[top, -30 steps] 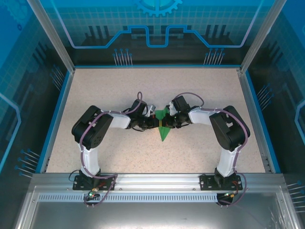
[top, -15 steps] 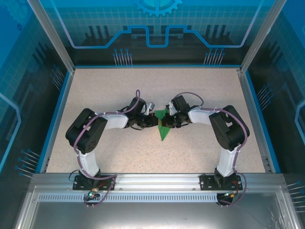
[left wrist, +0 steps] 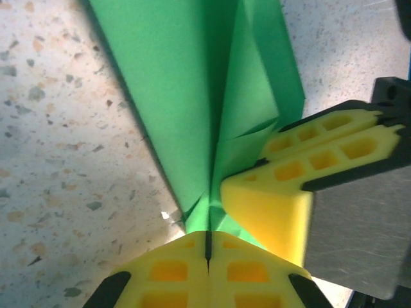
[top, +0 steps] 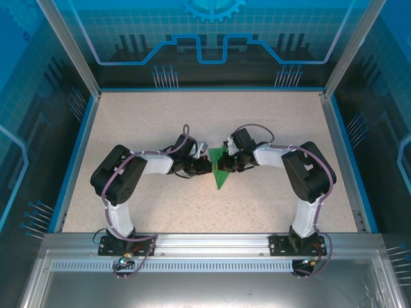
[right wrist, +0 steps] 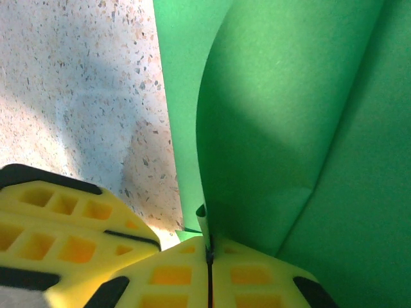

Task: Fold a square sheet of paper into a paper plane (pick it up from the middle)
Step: Fourth fold the wing at the center of the table.

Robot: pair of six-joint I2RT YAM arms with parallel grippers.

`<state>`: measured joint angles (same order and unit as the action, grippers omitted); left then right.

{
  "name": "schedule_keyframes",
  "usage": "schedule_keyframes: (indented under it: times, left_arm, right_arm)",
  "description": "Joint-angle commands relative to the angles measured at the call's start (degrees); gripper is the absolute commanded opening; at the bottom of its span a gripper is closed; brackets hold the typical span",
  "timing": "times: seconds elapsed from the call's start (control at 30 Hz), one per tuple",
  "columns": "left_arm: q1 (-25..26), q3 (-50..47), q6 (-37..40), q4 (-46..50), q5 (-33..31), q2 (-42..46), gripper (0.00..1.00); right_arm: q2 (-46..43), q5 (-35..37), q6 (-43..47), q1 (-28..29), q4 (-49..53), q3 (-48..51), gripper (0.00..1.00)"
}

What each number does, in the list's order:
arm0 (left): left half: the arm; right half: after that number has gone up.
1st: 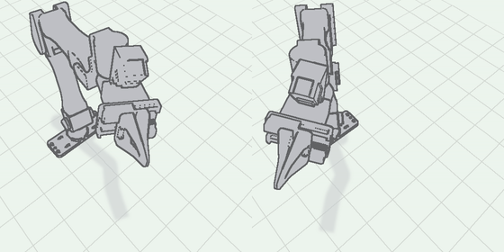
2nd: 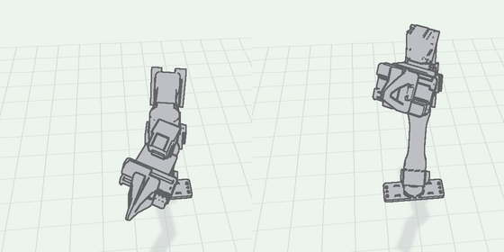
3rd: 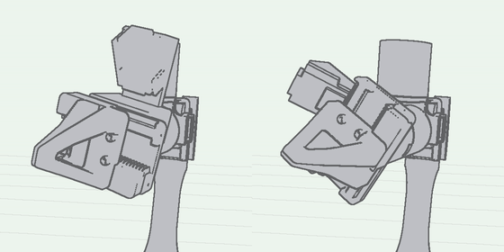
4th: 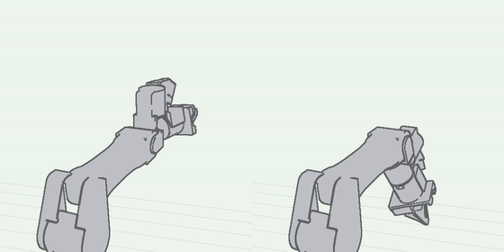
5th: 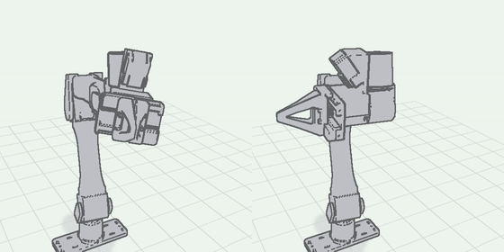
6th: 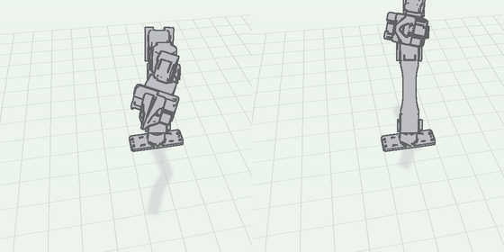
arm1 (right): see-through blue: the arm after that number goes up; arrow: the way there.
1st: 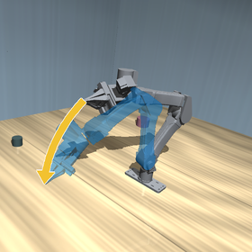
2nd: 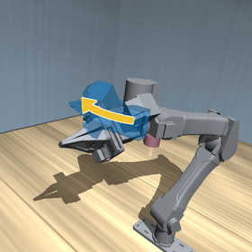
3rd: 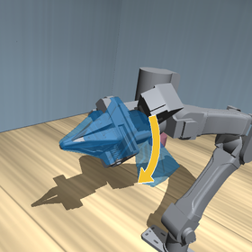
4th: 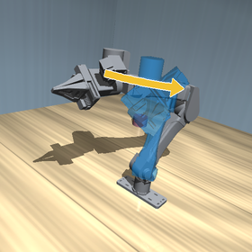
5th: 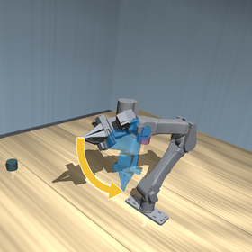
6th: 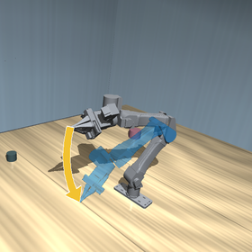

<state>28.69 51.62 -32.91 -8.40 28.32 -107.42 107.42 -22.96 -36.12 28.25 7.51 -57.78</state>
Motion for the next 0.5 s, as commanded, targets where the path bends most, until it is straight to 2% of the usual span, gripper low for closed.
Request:
schedule_keyframes:
  times: [0.0,0.47]
  left_arm:
    - [0.40,1.18,1.29,1.23,0.03,-2.56,0.00]
    - [0.66,2.50,1.77,1.77,-0.25,-4.73,0.00]
  right_arm:
    - [0.54,-0.15,0.86,1.02,2.50,-0.70,0.07]
    - [0.43,-1.17,0.64,1.33,1.63,-0.91,0.07]
